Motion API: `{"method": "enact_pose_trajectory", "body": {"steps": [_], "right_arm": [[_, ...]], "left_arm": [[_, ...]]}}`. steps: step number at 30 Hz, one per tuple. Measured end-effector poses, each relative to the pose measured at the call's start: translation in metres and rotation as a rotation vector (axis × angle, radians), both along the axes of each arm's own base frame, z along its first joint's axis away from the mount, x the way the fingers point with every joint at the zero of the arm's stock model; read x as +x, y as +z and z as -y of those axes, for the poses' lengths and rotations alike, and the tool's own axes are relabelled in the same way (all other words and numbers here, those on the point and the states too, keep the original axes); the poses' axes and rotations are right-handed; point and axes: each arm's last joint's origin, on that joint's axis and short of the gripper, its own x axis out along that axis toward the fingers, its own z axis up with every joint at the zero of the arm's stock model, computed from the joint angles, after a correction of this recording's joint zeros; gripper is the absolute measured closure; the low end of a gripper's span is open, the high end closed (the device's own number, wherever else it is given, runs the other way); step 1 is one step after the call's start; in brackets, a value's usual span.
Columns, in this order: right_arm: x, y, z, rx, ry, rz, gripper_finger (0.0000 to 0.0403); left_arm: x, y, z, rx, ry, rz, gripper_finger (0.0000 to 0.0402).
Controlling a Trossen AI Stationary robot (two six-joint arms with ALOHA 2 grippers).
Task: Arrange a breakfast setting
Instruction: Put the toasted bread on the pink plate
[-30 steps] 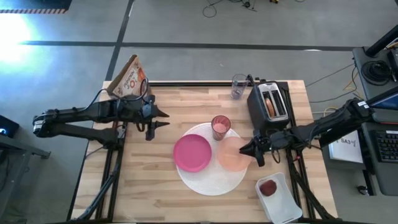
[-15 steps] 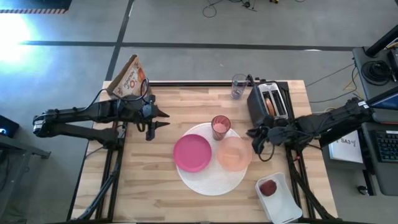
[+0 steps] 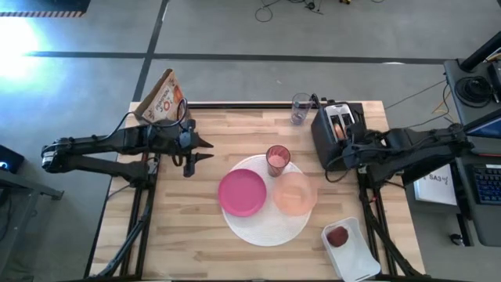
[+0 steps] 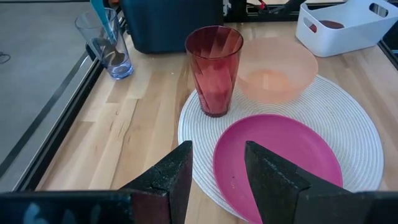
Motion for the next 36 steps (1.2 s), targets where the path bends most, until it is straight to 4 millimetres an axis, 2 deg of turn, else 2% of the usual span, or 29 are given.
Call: {"method": "enact_pose_trajectory", "body": {"steps": [6,13,18,28,36], "right_arm": [[-0.003,0.001,0.01,0.007,-0.154,-0.157,0.026],[0.007,-0.006,0.017,0.016,-0.196,-0.233,0.027],[0.008,-0.012,0.025,0.013,-0.232,-0.288,0.027],[0.01,-0.013,0.034,0.009,-0.243,-0.284,0.027],[0.014,-0.017,0.037,0.014,-0.238,-0.276,0.0269]], "left_arm": [[0.0,0.0,0.0,0.001,0.0,0.0,0.0271],[0.0,0.0,0.0,0.022,-0.013,-0.003,0.0271],[0.0,0.0,0.0,0.026,-0.016,-0.004,0.0271],[0.0,-0.002,0.0,0.039,-0.024,-0.01,0.0271],[0.002,-0.013,0.0,0.042,-0.03,-0.052,0.0271]]}}
